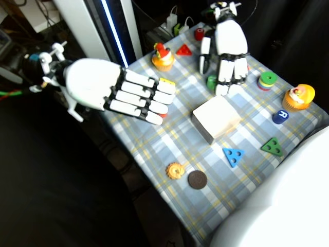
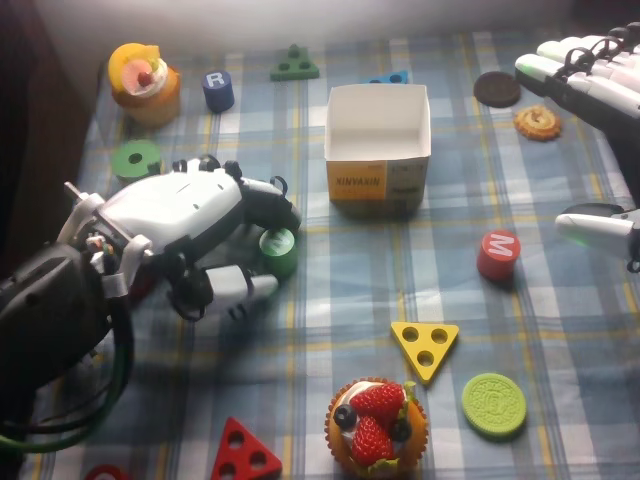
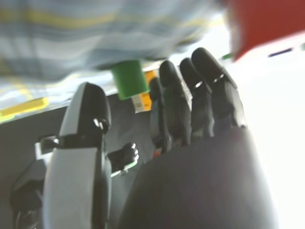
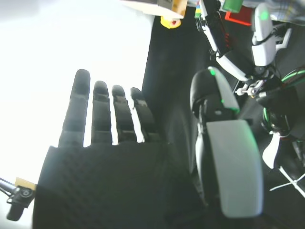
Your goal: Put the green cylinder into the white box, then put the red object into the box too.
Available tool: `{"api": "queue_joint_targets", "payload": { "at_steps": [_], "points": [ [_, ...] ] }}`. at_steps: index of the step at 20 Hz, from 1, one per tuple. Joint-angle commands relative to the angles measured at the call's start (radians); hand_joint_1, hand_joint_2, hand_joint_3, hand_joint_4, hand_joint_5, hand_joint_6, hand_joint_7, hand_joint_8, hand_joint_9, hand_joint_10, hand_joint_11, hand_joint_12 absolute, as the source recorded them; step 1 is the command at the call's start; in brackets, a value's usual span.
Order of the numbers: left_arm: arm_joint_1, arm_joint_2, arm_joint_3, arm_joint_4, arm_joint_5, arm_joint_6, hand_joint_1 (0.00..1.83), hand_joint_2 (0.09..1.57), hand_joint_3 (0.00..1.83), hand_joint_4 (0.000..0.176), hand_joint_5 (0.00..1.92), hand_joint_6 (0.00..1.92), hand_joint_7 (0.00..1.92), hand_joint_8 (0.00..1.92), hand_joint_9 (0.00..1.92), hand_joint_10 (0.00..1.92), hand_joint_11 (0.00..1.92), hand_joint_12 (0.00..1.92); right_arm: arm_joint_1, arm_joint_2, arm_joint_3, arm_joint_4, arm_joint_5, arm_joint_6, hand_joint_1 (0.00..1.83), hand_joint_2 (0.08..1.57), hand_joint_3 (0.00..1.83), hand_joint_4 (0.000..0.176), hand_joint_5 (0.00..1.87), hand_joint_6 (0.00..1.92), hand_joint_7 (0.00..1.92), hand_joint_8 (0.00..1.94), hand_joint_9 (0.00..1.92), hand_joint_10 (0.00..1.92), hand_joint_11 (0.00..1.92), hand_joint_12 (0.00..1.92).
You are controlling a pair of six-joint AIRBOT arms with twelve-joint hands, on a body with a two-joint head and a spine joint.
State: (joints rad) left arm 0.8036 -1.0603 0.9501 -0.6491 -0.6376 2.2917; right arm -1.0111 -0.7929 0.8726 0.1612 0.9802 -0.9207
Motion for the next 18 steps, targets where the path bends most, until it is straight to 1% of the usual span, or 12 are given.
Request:
{"api": "queue_joint_targets", "payload": {
  "at_steps": [1, 3, 4, 5, 6, 8, 10, 11, 12, 13, 16, 18],
  "points": [
    [-0.006, -0.011, 0.006, 0.013, -0.061, 0.013, 1.17, 1.27, 0.0, 0.0, 0.62, 1.33, 0.8, 1.48, 0.49, 1.38, 0.0, 1.89, 0.005, -0.002, 0.003, 0.004, 0.136, 0.006, 0.58, 1.27, 0.0, 0.0, 0.0, 0.0, 0.0, 0.0, 0.0, 0.0, 0.0, 0.02],
    [-0.013, -0.023, 0.016, 0.005, -0.051, 0.013, 1.16, 1.28, 0.0, 0.0, 0.59, 1.38, 0.8, 1.47, 0.49, 1.39, 0.0, 1.92, -0.003, -0.002, 0.003, 0.013, 0.146, 0.011, 0.57, 1.27, 0.0, 0.0, 0.0, 0.0, 0.0, 0.0, 0.0, 0.0, 0.0, 0.02],
    [-0.015, -0.024, 0.017, 0.005, -0.051, 0.013, 1.17, 1.26, 0.0, 0.0, 0.61, 1.39, 0.84, 1.37, 0.55, 1.26, 0.0, 1.9, -0.005, -0.002, 0.003, 0.015, 0.149, 0.013, 0.56, 1.27, 0.0, 0.0, 0.0, 0.0, 0.0, 0.0, 0.0, 0.0, 0.01, 0.03],
    [-0.018, -0.025, 0.017, 0.006, -0.053, 0.013, 1.18, 1.24, 0.0, 0.0, 0.64, 1.35, 0.88, 1.33, 0.62, 1.29, 0.09, 1.92, -0.009, -0.002, 0.003, 0.017, 0.152, 0.016, 0.58, 1.27, 0.0, 0.0, 0.0, 0.0, 0.0, 0.0, 0.0, 0.0, 0.0, 0.03],
    [-0.025, -0.025, 0.014, 0.011, -0.063, 0.013, 1.18, 1.26, 0.0, 0.0, 0.61, 1.36, 0.84, 1.44, 0.61, 1.5, 0.17, 1.92, -0.016, -0.002, 0.003, 0.021, 0.157, 0.019, 0.58, 1.28, 0.0, 0.0, 0.0, 0.0, 0.0, 0.0, 0.0, 0.0, 0.02, 0.01],
    [-0.028, -0.02, 0.008, 0.018, -0.074, 0.013, 1.15, 1.28, 0.0, 0.0, 0.57, 1.44, 0.82, 1.43, 0.58, 1.45, 0.11, 1.92, -0.019, -0.002, 0.003, 0.022, 0.16, 0.021, 0.59, 1.28, 0.0, 0.0, 0.0, 0.0, 0.0, 0.0, 0.0, 0.0, 0.01, 0.01],
    [-0.03, -0.002, -0.014, 0.034, -0.109, 0.013, 1.17, 1.26, 0.0, 0.0, 0.61, 1.38, 0.84, 1.42, 0.59, 1.45, 0.12, 1.92, -0.021, -0.002, 0.003, 0.022, 0.163, 0.025, 0.58, 1.29, 0.0, 0.0, 0.0, 0.0, 0.0, 0.0, 0.0, 0.0, 0.02, 0.02],
    [-0.032, 0.011, -0.027, 0.044, -0.132, 0.013, 1.2, 1.23, 0.0, 0.0, 0.68, 1.25, 0.89, 1.37, 0.63, 1.54, 0.16, 1.92, -0.021, -0.002, 0.003, 0.022, 0.164, 0.026, 0.57, 1.29, 0.0, 0.0, 0.0, 0.0, 0.0, 0.0, 0.0, 0.0, 0.02, 0.03],
    [-0.034, 0.021, -0.037, 0.054, -0.15, 0.012, 1.21, 1.22, 0.0, 0.0, 0.72, 1.16, 0.89, 1.41, 0.67, 1.68, 0.22, 1.92, -0.022, -0.001, 0.003, 0.022, 0.166, 0.027, 0.57, 1.28, 0.0, 0.0, 0.0, 0.0, 0.0, 0.0, 0.0, 0.0, 0.02, 0.03],
    [-0.044, 0.038, -0.052, 0.077, -0.176, 0.003, 1.22, 1.2, 0.0, 0.0, 0.75, 1.13, 0.91, 1.38, 0.67, 1.7, 0.26, 1.92, -0.023, -0.001, 0.003, 0.022, 0.167, 0.03, 0.57, 1.28, 0.0, 0.0, 0.0, 0.0, 0.0, 0.0, 0.0, 0.0, 0.01, 0.03],
    [-0.101, 0.054, -0.062, 0.133, -0.221, -0.023, 1.21, 1.23, 0.0, 0.0, 0.71, 1.18, 0.86, 1.45, 0.58, 1.85, 0.17, 1.92, -0.024, -0.001, 0.003, 0.022, 0.171, 0.033, 0.57, 1.28, 0.0, 0.0, 0.0, 0.0, 0.0, 0.0, 0.0, 0.0, 0.0, 0.23],
    [-0.149, 0.039, -0.037, 0.141, -0.213, -0.023, 1.21, 1.23, 0.0, 0.0, 0.72, 1.15, 0.83, 1.51, 0.53, 1.86, 0.07, 1.92, -0.024, -0.001, 0.003, 0.022, 0.172, 0.033, 0.55, 1.29, 0.0, 0.0, 0.0, 0.0, 0.0, 0.0, 0.0, 0.0, 0.0, 0.24]
  ]
}}
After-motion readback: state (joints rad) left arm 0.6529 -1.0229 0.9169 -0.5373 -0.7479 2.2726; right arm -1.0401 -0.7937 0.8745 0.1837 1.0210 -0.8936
